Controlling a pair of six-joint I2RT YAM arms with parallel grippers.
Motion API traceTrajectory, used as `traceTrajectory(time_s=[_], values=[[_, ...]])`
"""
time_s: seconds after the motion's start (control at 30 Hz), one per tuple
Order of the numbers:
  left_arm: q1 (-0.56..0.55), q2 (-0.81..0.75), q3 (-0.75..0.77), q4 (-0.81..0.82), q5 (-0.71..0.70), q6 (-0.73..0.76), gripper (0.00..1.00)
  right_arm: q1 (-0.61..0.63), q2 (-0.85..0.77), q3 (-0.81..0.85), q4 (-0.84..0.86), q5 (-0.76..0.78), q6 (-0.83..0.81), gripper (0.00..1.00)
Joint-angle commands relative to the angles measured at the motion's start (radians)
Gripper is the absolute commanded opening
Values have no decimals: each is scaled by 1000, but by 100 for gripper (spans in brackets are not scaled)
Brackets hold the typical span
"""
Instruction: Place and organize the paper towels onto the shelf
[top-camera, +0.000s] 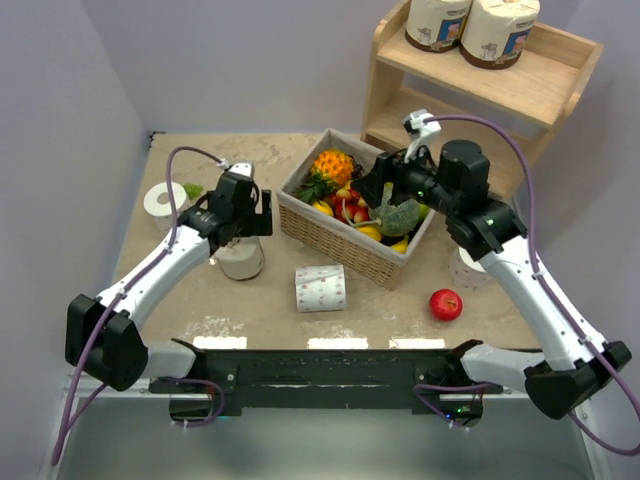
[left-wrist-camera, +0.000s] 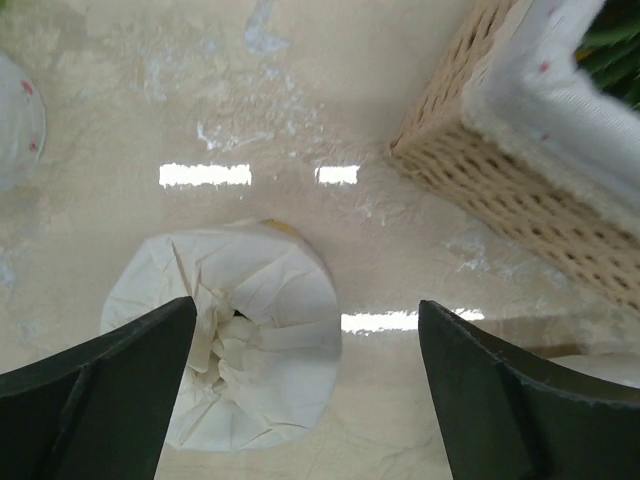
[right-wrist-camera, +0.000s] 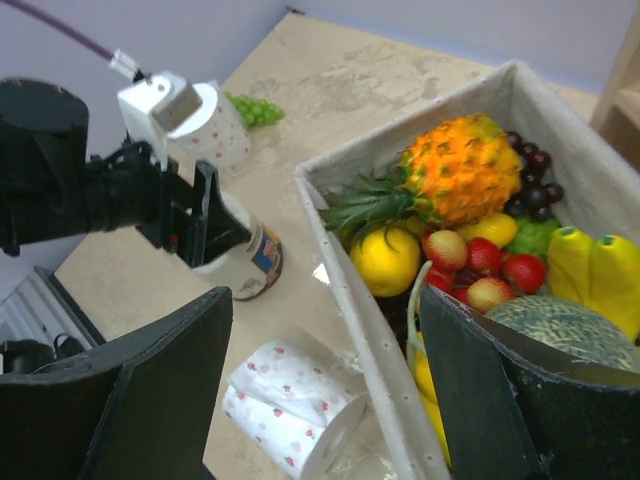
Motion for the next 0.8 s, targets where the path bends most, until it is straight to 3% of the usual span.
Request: traceTrajectory(time_s=[0.0, 0.3, 0.6, 0.77], values=[[121, 5, 129, 38, 46, 28, 100, 156, 89, 110, -27, 119, -11, 79], [634, -61, 36, 123, 195, -70, 100, 397, 408, 354, -92, 274, -9, 77], [651, -292, -187, 239, -35, -172, 100, 545, 747, 653, -138, 315, 15, 76], [651, -297, -176, 145, -201, -222, 100, 575, 922, 796, -159, 321, 29, 75]])
